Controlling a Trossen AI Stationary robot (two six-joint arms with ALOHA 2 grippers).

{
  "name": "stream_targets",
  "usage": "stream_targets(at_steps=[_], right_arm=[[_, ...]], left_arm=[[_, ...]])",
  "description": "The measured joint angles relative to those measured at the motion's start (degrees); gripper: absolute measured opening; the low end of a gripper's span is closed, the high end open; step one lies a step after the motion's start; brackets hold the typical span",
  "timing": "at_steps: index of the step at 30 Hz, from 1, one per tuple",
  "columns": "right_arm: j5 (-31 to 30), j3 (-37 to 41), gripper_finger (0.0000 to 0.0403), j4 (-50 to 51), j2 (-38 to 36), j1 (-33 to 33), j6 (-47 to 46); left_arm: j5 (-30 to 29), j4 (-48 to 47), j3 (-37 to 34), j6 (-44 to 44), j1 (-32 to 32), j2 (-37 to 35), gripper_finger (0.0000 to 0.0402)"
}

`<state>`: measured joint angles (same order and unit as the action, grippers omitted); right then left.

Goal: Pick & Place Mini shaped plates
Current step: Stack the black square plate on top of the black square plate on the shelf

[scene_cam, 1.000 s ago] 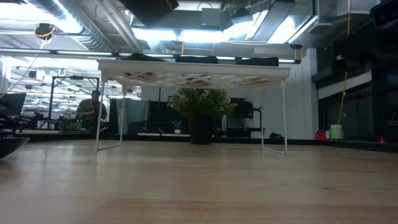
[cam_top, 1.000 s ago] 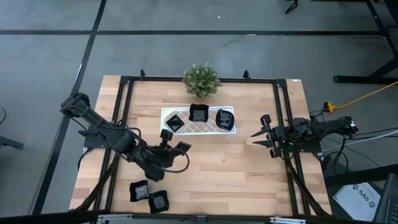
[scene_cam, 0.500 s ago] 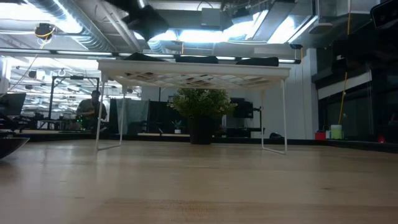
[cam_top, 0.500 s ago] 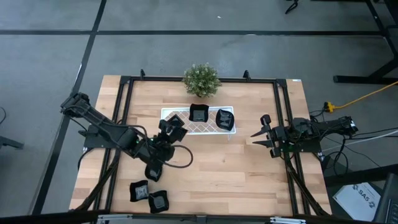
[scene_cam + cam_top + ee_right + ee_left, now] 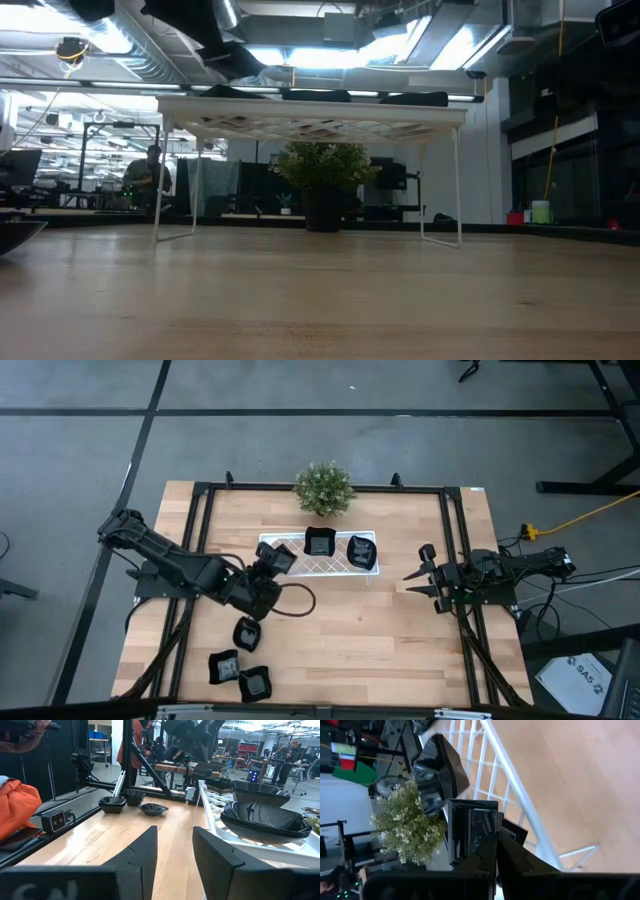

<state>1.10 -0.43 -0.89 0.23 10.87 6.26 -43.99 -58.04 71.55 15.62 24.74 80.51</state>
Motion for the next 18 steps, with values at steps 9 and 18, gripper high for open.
stream_targets(at_steps=[9,18], right_arm=[[0.0,0.0,0.0124,0.0,0.0,0.0,0.0],[0.0,0.0,0.0124,0.0,0.0,0.0,0.0]], left_arm=[[0.8,-2.0,0.0,0.2,-0.6,0.0,0.0002],[1.2,-4.0,-2.2,0.2,-2.1,0.0,0.0002]])
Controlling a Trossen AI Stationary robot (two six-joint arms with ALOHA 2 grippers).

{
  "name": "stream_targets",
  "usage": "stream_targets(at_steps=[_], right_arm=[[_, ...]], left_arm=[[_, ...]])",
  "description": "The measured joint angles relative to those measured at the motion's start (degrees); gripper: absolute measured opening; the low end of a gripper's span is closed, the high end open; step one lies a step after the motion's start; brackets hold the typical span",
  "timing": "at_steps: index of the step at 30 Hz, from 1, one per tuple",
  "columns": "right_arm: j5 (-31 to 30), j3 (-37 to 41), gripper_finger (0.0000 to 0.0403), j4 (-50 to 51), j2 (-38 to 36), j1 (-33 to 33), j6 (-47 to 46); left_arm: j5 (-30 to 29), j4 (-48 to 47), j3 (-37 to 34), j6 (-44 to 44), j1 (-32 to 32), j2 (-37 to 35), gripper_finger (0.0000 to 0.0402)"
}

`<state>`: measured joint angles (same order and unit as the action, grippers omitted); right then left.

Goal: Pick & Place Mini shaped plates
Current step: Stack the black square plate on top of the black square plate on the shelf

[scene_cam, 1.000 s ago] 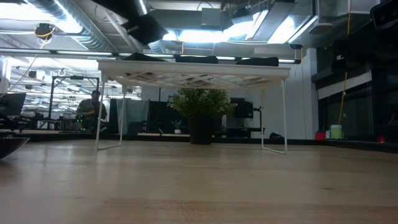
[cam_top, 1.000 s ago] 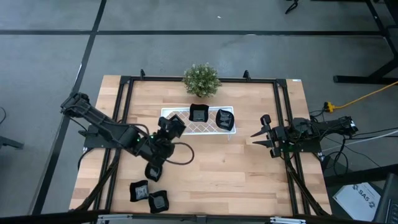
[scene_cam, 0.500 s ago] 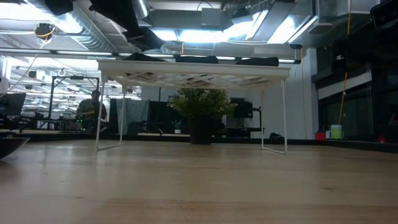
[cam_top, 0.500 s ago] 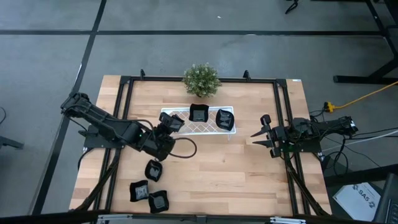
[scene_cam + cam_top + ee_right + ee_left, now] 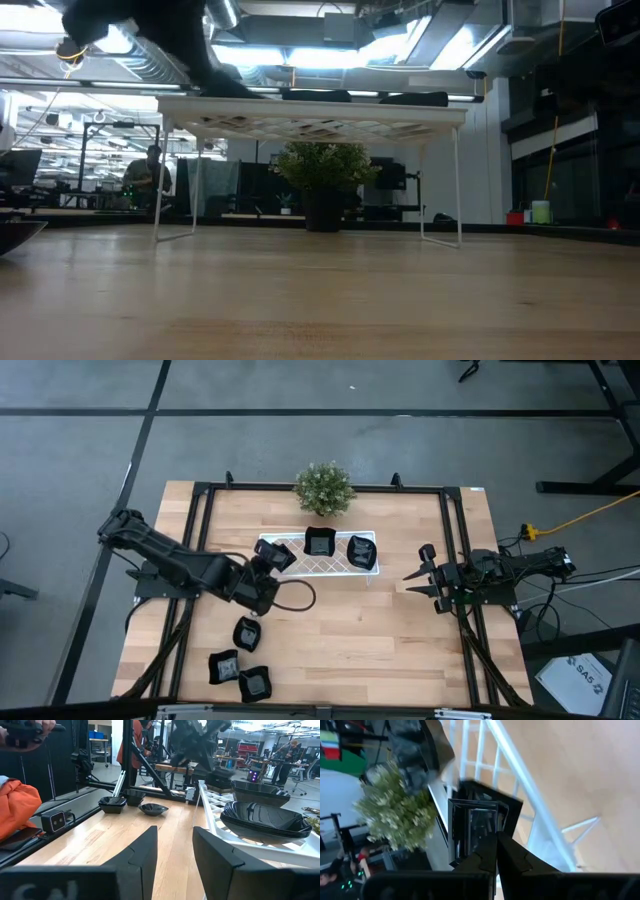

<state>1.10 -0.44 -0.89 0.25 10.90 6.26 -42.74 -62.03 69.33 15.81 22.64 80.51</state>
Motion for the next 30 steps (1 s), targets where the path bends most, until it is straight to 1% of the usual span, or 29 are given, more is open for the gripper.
stream_targets(at_steps=[5,9,11,17,21,23,30], right_arm=[[0.0,0.0,0.0124,0.0,0.0,0.0,0.0],[0.0,0.0,0.0124,0.0,0.0,0.0,0.0],[0.0,0.0,0.0124,0.0,0.0,0.0,0.0],[0.0,0.0,0.0124,0.0,0.0,0.0,0.0],[0.0,0.0,0.0124,0.0,0.0,0.0,0.0],[0.0,0.0,0.0124,0.0,0.0,0.0,0.0],[0.0,0.0,0.0124,0.0,0.0,0.0,0.0]], left_arm=[[-1.3,0.4,-2.0,0.3,-1.2,0.0,0.0002],[-2.7,2.0,-2.0,3.0,-0.9,0.0,0.0002],[-2.0,2.8,-2.0,3.9,-0.9,0.0,0.0002],[3.1,4.1,-2.0,5.9,-1.5,0.0,0.0003],[3.3,4.1,-2.0,5.9,-2.1,0.0,0.0012],[2.5,4.5,-2.0,5.9,-2.4,0.0,0.0018],[1.3,5.3,-2.0,5.9,-2.5,0.0,0.0048]])
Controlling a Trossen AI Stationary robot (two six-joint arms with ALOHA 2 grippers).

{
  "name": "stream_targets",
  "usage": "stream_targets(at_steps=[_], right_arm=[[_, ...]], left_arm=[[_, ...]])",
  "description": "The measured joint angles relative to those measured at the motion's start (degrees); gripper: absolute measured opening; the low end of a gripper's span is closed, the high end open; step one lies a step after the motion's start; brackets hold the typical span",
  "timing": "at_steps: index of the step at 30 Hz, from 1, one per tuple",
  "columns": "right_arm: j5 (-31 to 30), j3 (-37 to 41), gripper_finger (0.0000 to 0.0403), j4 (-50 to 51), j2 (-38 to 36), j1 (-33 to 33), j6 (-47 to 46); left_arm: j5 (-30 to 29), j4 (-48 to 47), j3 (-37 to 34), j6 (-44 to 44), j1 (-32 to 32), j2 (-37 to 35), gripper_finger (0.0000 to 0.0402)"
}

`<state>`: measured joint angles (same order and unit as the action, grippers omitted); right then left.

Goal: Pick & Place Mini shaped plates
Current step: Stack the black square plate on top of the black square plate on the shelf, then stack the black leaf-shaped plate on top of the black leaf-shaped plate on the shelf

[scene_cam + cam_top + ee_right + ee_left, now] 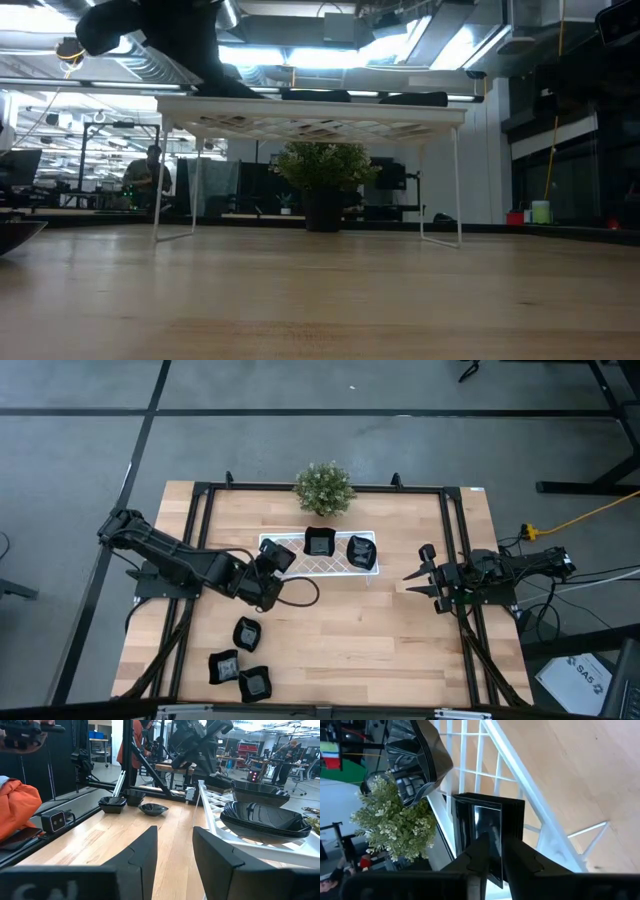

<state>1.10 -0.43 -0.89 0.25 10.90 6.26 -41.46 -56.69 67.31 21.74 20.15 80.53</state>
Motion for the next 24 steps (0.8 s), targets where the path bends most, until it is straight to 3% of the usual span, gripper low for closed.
stream_targets(at_steps=[12,20,24], right_arm=[[0.0,0.0,0.0124,0.0,0.0,0.0,0.0],[0.0,0.0,0.0124,0.0,0.0,0.0,0.0],[0.0,0.0,0.0124,0.0,0.0,0.0,0.0]], left_arm=[[2.3,0.0,0.0,-7.1,1.9,0.0,0.0097],[2.7,0.0,0.0,-17.6,5.4,0.0,0.0109],[7.3,0.2,0.0,-24.8,7.1,0.0,0.0108]])
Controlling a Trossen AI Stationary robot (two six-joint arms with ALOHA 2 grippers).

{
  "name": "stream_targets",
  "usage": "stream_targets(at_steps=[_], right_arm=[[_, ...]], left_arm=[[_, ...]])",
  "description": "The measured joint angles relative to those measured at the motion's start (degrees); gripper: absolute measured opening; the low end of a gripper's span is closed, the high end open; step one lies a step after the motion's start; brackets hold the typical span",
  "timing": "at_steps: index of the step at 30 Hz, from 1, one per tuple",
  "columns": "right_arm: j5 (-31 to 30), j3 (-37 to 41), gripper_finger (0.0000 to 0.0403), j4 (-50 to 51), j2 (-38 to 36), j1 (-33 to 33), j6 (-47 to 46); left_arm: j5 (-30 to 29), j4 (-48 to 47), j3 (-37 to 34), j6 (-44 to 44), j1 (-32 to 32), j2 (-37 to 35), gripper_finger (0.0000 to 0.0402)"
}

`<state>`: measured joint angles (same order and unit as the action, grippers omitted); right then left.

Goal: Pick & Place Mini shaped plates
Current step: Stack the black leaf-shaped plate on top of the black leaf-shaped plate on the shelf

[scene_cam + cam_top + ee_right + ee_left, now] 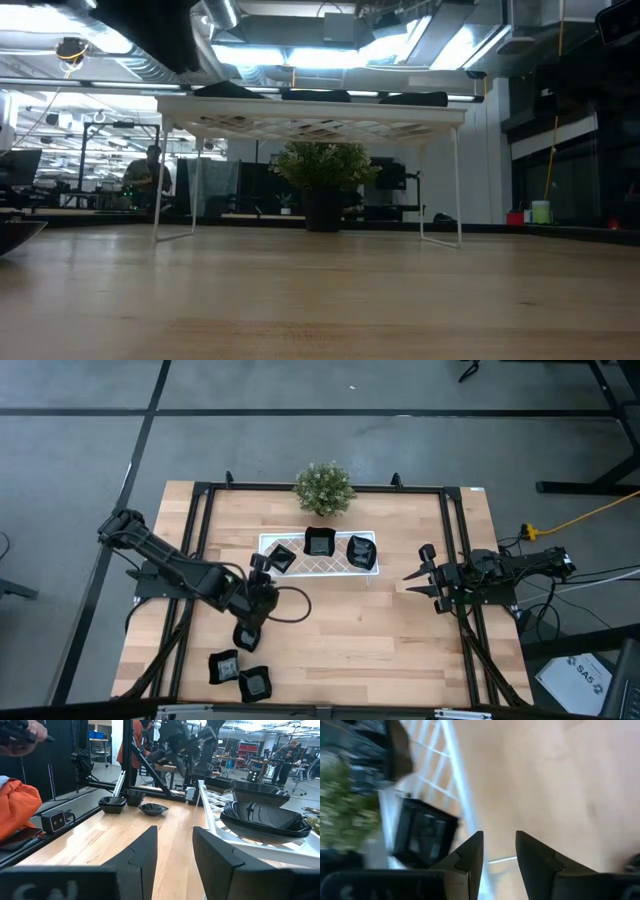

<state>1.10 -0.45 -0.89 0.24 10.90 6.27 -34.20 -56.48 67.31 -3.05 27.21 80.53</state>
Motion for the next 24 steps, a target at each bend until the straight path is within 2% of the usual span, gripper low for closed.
stream_targets(at_steps=[7,10,18,24], right_arm=[[0.0,0.0,0.0124,0.0,0.0,0.0,0.0],[0.0,0.0,0.0124,0.0,0.0,0.0,0.0],[0.0,0.0,0.0124,0.0,0.0,0.0,0.0],[0.0,0.0,0.0124,0.0,0.0,0.0,0.0]], left_arm=[[10.4,3.1,0.0,-11.8,3.4,0.0,0.0108],[13.0,3.7,0.0,-16.0,5.2,0.0,0.0109],[14.6,3.8,0.0,-25.7,10.3,0.9,0.0109],[14.7,4.0,0.0,-30.4,13.0,4.5,0.0109]])
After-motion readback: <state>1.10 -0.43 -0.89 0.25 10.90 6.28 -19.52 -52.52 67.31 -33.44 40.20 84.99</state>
